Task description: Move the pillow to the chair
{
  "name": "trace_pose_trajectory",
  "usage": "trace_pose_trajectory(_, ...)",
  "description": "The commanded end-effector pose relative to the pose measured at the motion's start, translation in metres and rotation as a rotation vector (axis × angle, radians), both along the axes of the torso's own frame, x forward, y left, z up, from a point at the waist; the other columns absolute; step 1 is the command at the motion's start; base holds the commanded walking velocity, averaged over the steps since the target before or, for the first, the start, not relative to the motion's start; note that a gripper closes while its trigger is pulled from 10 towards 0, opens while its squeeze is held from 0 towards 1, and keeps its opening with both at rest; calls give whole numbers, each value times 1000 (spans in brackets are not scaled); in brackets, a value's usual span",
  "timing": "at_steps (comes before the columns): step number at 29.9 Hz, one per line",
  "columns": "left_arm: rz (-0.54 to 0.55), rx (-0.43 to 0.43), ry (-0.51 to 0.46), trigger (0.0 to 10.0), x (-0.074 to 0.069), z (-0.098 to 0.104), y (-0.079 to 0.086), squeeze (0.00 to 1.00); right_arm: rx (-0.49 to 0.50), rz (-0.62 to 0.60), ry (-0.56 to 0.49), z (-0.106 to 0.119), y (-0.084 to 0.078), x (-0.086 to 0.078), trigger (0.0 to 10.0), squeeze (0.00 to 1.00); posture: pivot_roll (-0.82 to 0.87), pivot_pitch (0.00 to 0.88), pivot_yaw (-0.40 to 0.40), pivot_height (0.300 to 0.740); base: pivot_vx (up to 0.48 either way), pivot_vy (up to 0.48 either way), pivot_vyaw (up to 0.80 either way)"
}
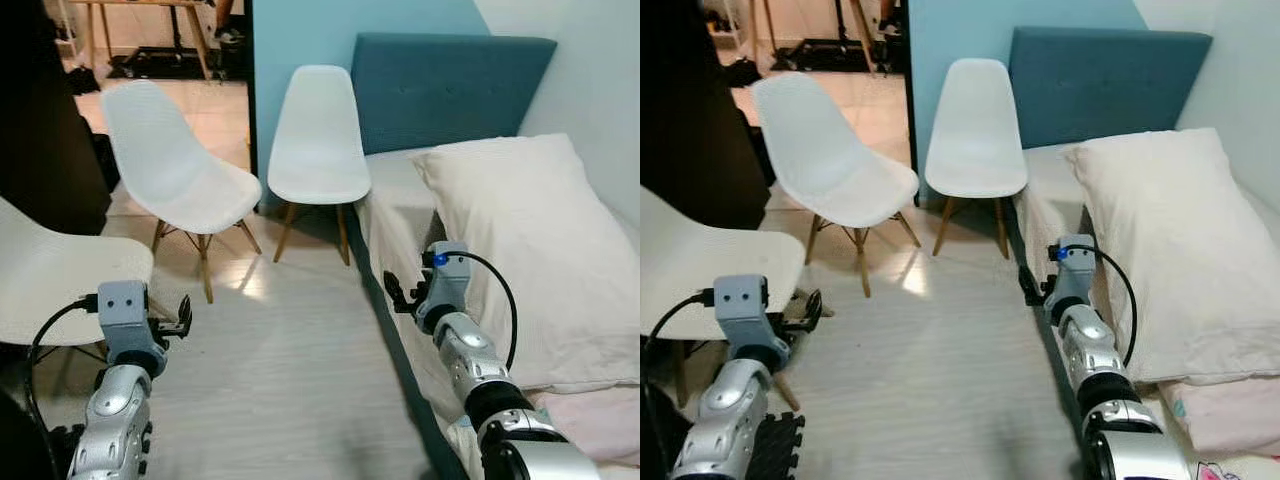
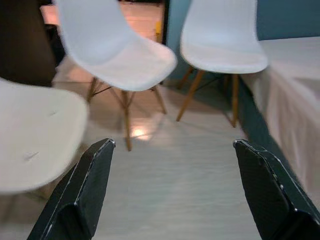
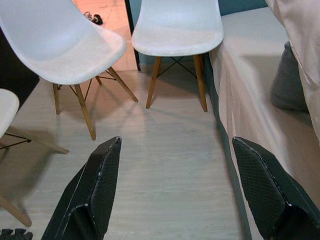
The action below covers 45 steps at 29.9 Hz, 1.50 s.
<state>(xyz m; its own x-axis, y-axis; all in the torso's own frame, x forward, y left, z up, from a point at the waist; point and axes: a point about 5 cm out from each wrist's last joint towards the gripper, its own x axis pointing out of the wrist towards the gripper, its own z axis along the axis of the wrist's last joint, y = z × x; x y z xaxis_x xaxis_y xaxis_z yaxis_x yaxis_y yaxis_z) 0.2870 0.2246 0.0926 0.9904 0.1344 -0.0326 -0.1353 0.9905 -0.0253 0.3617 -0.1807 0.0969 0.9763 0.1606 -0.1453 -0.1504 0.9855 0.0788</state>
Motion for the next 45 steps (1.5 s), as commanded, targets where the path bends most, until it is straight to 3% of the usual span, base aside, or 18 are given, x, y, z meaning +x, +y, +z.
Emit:
trace_pose_trajectory(1, -14, 1, -7, 10000, 1, 0, -4, 0, 11, 22, -30, 6, 5, 3, 10000, 0, -42, 0, -72, 740, 382, 0, 0)
trace_pose_trajectory(4, -35, -10, -25, 10000, -2, 4, -8, 0, 59, 50, -43, 9, 11, 4, 10000, 0, -41, 0, -86, 740, 390, 0, 0)
trace_pose_trajectory(8, -82, -21, -65, 10000, -6, 15, -21, 0, 38, 101, -58, 14, 18, 5, 10000, 0, -40, 0, -101, 740, 388, 0, -555)
trace_pose_trajectory(13, -155, -18, -103, 10000, -14, 28, -44, 0, 66, 119, -74, 11, 16, -6, 10000, 0, -61, 0, -92, 740, 388, 0, -772)
trace_pose_trajectory(23, -201, -37, -107, 10000, -23, 33, -59, 0, 18, 159, -143, 22, 25, -9, 10000, 0, -54, 0, -89, 740, 375, 0, -228)
trace_pose_trajectory(32, -183, -42, -82, 10000, -21, 30, -53, 0, 27, 147, -122, 26, 24, -7, 10000, 0, -41, 0, -104, 740, 338, 0, -749)
trace_pose_trajectory(45, -187, -42, -92, 10000, -11, 37, -53, 0, 46, 169, -117, 29, 31, -5, 10000, 0, -26, 0, -118, 740, 334, 0, 0)
